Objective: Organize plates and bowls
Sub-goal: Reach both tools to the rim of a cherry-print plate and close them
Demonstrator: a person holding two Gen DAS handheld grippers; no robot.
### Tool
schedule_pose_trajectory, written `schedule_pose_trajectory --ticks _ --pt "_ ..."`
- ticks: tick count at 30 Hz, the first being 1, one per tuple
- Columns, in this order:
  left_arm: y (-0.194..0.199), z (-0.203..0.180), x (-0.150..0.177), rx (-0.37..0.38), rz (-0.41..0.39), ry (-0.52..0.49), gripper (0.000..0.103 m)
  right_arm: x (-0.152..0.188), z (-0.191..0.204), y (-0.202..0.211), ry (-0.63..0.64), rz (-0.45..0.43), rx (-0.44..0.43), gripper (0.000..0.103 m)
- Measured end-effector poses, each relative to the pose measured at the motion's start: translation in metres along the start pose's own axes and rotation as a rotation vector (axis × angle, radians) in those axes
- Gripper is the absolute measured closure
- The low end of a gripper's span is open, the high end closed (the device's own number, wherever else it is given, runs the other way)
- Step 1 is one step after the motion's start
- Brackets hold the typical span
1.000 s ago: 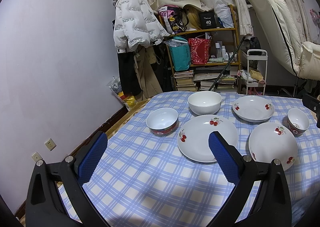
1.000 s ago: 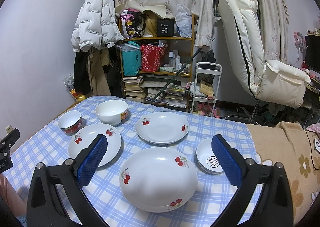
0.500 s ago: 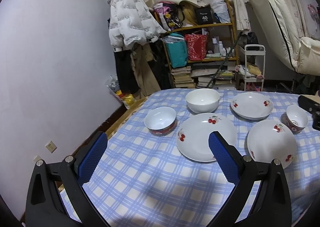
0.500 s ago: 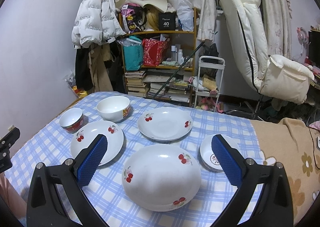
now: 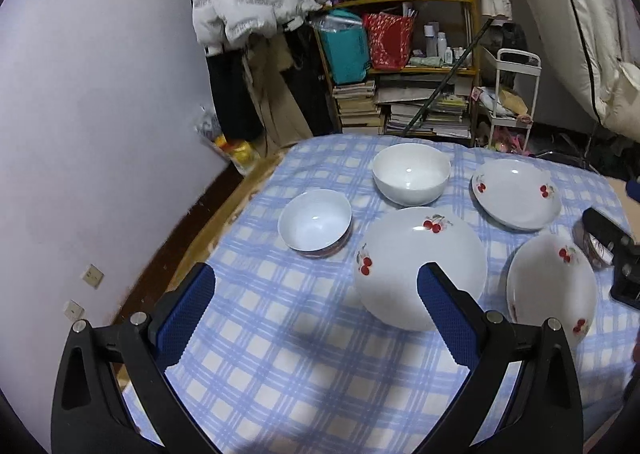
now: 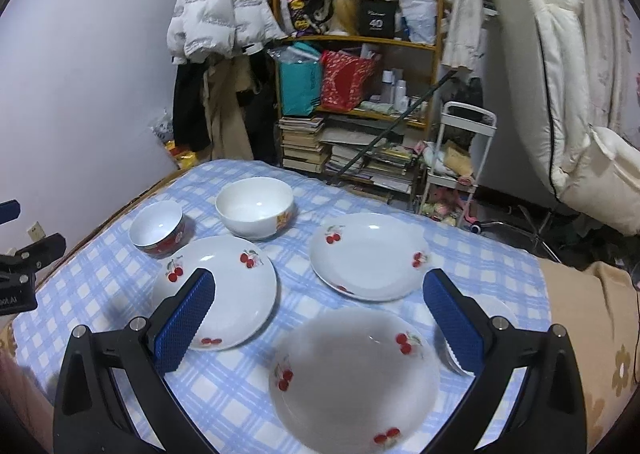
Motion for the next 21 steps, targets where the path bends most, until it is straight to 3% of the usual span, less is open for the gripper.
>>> schedule_pose_trajectory --ticks 5,13,21 --pt "-0.031 0.002 -0.004 0.0 0.054 0.028 0.003 -0.014 0.018 -0.027 0.01 0.019 -0.034 0.0" --pt "-0.09 0.017 0.005 0.085 0.177 0.182 0.003 -0.024 0.046 -0.077 0.039 0.105 -0.084 0.007" --pt "-0.127 0.025 0.01 0.095 0.22 0.196 0.003 -0.017 0.055 -0.124 0.054 0.169 -0.146 0.008"
Point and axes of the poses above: each gripper's, at about its wrist camera, not at the fingertips, and y roughly against the way its jaws point, z to its left, x to its underside, the point moved 6 cm from there along -y, roughly the way its jaws point, and after that the axes turned 9 degrees about x, right-handed, at the moved point
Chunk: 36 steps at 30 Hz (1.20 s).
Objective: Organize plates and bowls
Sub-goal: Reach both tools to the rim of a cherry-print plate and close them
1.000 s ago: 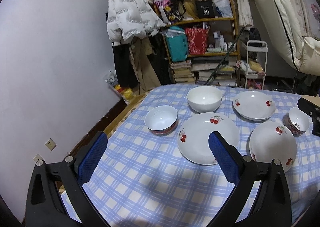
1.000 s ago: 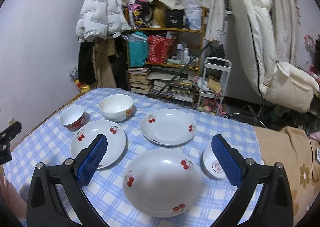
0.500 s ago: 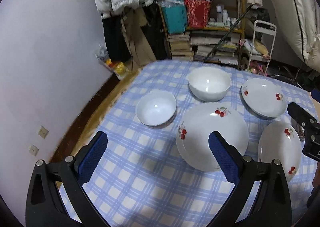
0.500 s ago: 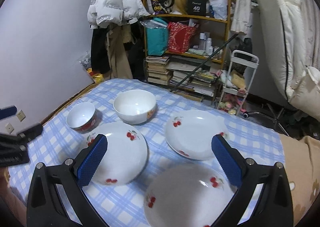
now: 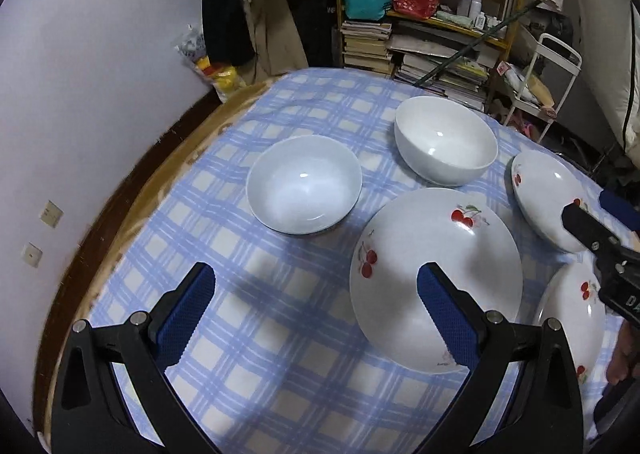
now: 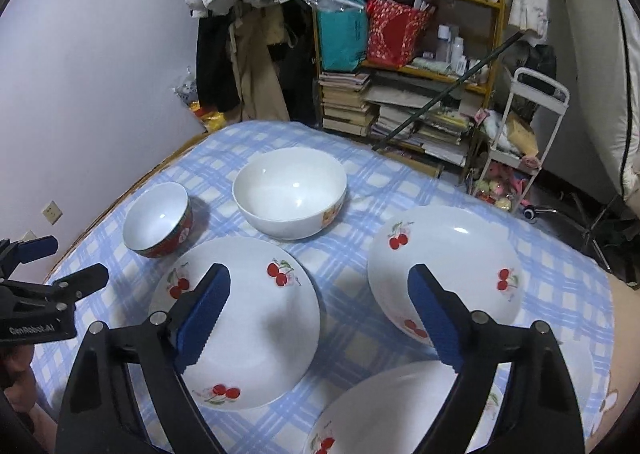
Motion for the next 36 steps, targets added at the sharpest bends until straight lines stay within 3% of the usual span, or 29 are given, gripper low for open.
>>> schedule_pose_trajectory --ticks 3,9,13,17,21,24,26,29,30,34,36 --pt "-0.013 0.001 0.002 0.014 0.025 0.003 0.003 0.006 0.0 -0.016 -0.009 0.025 -0.033 0.009" --pt "-0.047 0.002 0.01 -0.005 0.108 0.01 0.003 0.023 0.005 -0.048 -0.008 0.111 -0.069 0.021" --pt "-0.071 0.005 0.025 -0.028 0.19 0.043 0.003 0.031 0.01 -0.067 0.0 0.156 -0.094 0.044" --pt "-0.083 0.005 0.03 -0.051 0.217 0.033 0.003 0.036 0.012 -0.078 0.0 0.182 -0.094 0.045" --pt "-0.092 0.005 0.034 -0.007 0.254 0.053 0.004 0.042 0.014 -0.085 0.011 0.204 -0.081 0.046" --pt "-0.096 0.002 0.037 0.035 0.278 0.062 0.022 0.043 0.014 -0.087 0.013 0.223 -0.072 0.048" --pt "-0.097 0.0 0.038 0.053 0.278 0.068 0.029 0.044 0.014 -0.089 0.01 0.237 -0.099 0.062" --pt "-0.1 -0.002 0.039 0.061 0.284 0.067 0.05 0.048 0.016 -0.094 -0.005 0.262 -0.118 0.083" --pt "-0.101 -0.003 0.039 0.07 0.285 0.07 0.062 0.049 0.016 -0.095 0.0 0.26 -0.094 0.091" --pt "-0.104 -0.008 0.036 0.146 0.274 0.118 0.087 0.05 0.014 -0.096 -0.007 0.255 -0.087 0.093" --pt "-0.105 -0.007 0.035 0.159 0.273 0.134 0.087 0.05 0.014 -0.096 -0.002 0.253 -0.085 0.093"
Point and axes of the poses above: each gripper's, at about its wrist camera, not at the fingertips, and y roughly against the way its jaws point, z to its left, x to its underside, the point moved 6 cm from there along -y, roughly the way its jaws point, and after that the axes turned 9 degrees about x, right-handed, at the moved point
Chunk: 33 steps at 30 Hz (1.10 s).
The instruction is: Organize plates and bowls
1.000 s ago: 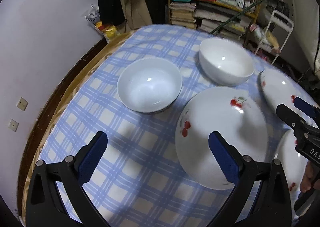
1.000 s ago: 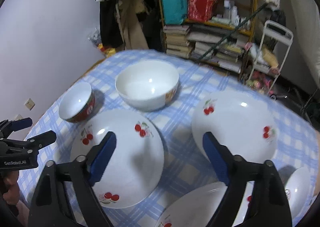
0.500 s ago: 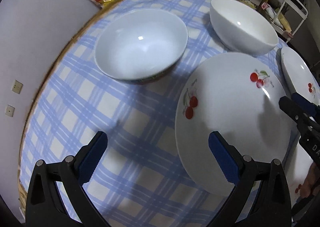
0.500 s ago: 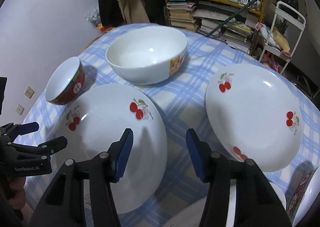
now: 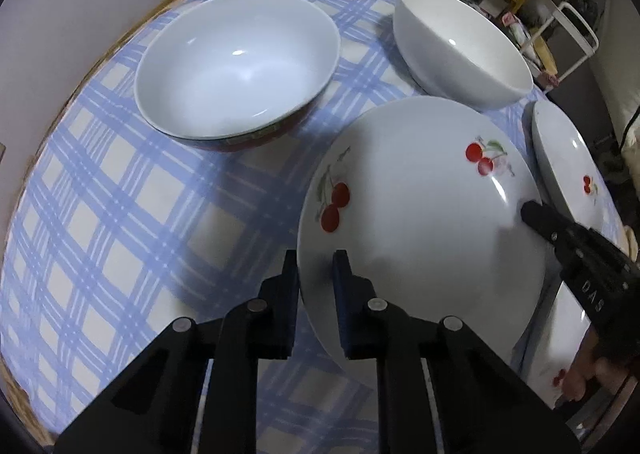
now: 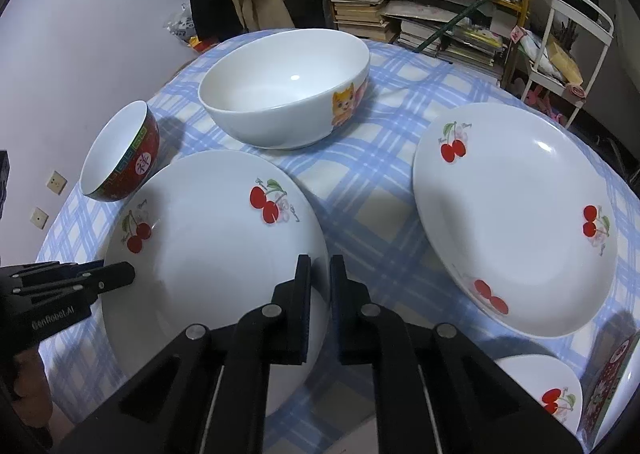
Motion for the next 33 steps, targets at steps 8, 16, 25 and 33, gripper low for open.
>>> schedule_pose_trajectory --ticks 8,16,25,33 --pt "-0.002 0.005 0.0 0.0 0.025 0.033 0.087 0.001 0.004 0.006 0.029 0.012 0.028 0.093" --pt "0.01 0.005 0.006 0.037 0.04 0.046 0.084 0.008 0.008 0.016 0.036 0.026 0.058 0.092" --pt "0.026 -0.004 0.025 0.058 0.036 0.034 0.084 0.023 0.007 0.035 0.022 0.026 0.074 0.092" --pt "0.044 -0.003 0.047 0.024 0.026 0.002 0.084 0.044 0.016 0.05 0.025 0.039 0.073 0.092"
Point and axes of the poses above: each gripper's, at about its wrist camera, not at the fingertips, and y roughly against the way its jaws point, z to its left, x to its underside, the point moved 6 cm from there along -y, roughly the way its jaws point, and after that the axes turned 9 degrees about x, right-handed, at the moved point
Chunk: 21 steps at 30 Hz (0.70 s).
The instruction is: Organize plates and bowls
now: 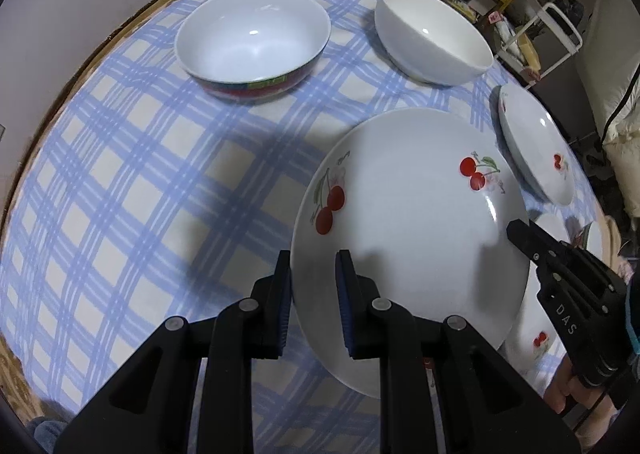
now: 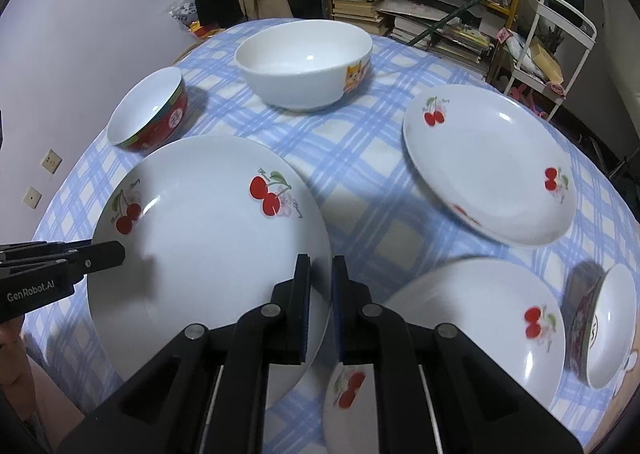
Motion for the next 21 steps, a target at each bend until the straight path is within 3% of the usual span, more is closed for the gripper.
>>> schedule_pose_trajectory --ticks 4,11,21 --pt "0.0 -0.002 0.012 -0.05 0.009 -0.029 0.084 0.007 0.003 0.005 0.0 -0.008 0.002 0.091" --pt "0.001 0.004 0.026 -0.067 0.041 -0.015 0.084 0.013 0.007 0.013 0.002 -0.033 -0.026 0.091" --pt "0.0 0.01 0.05 -0.058 0.099 0.009 0.083 0.039 0.019 0.001 0.063 0.03 0.021 0.089"
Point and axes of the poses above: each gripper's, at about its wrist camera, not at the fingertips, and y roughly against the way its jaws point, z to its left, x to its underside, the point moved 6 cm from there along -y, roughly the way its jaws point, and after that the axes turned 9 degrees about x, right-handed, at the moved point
